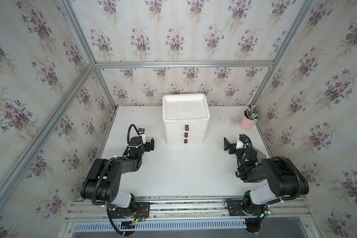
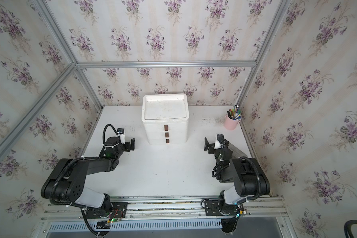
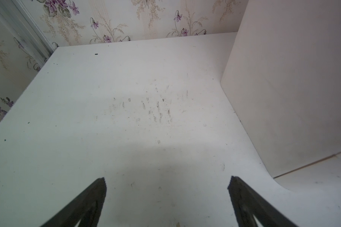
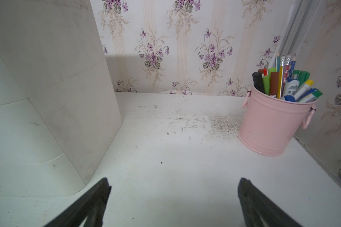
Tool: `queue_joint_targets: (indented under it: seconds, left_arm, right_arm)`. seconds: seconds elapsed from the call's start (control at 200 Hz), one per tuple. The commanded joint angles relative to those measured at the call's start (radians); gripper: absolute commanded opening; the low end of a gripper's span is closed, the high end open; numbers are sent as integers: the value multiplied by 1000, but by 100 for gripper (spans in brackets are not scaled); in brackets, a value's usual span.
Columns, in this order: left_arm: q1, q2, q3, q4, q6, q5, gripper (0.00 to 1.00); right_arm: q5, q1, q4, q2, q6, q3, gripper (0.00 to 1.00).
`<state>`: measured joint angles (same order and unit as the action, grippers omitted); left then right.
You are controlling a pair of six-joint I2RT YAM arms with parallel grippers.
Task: Take the microphone out of the drawer
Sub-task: Adjust the storage box at the center of the board.
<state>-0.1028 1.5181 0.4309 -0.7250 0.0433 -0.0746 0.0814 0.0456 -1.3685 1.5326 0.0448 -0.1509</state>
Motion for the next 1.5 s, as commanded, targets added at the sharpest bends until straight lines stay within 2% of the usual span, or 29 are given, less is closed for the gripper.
queue_joint_targets:
  seconds: [0.0, 0.045, 0.21, 0.415, 0.495, 0.54, 0.664, 0.789, 0.854, 0.919, 0.999, 1.094, 1.249, 1.329, 1.404, 1.499]
  left_arm:
    - [18, 0, 2, -27, 2, 19, 99]
    - [35, 1, 3, -27, -8, 52, 99]
    - [37, -2, 1, -25, -8, 56, 99]
    - [48, -15, 13, 0, 7, 115, 99]
    - [48, -27, 41, 47, -10, 83, 99]
    - [51, -49, 97, 177, -19, 65, 99]
    - [48, -18, 196, 317, -8, 74, 99]
    - [46, -70, 197, 354, -54, -50, 99]
    - [35, -94, 207, 390, -86, -167, 99]
    - [35, -178, 226, 423, -154, -220, 99]
    - [30, -222, 296, 509, -185, -222, 99]
    - [11, -237, 421, 648, -190, -233, 99]
    - [7, -237, 579, 749, -152, -55, 99]
    - [8, -222, 654, 782, -126, 70, 99]
    - [7, -177, 755, 851, -104, 205, 99]
    - [7, -75, 888, 929, -80, 399, 99]
  right_arm:
    - [-16, 2, -41, 0, 0, 0, 100]
    - [-17, 3, -41, 0, 0, 0, 100]
    - [12, 2, -22, 0, 12, -10, 100]
    - [7, 2, -21, 1, 9, -10, 100]
    - [-96, 2, -24, 5, -31, -15, 100]
    - [-141, 2, -5, 7, -50, -28, 100]
    - [-92, 2, 84, 7, -33, -65, 100]
    - [-92, 2, 72, 6, -31, -59, 100]
    - [-94, 2, 63, 6, -32, -55, 100]
    - [-102, 3, 59, 2, -35, -45, 100]
    - [-111, 4, -24, -6, -36, -12, 100]
    - [-133, 5, -32, -60, -45, 18, 100]
    - [-141, 13, 46, -175, -35, 23, 100]
    - [-161, 28, 162, -260, -26, 7, 100]
    - [-187, 31, 265, -347, -71, -17, 100]
    - [-161, 53, 429, -439, -82, -75, 100]
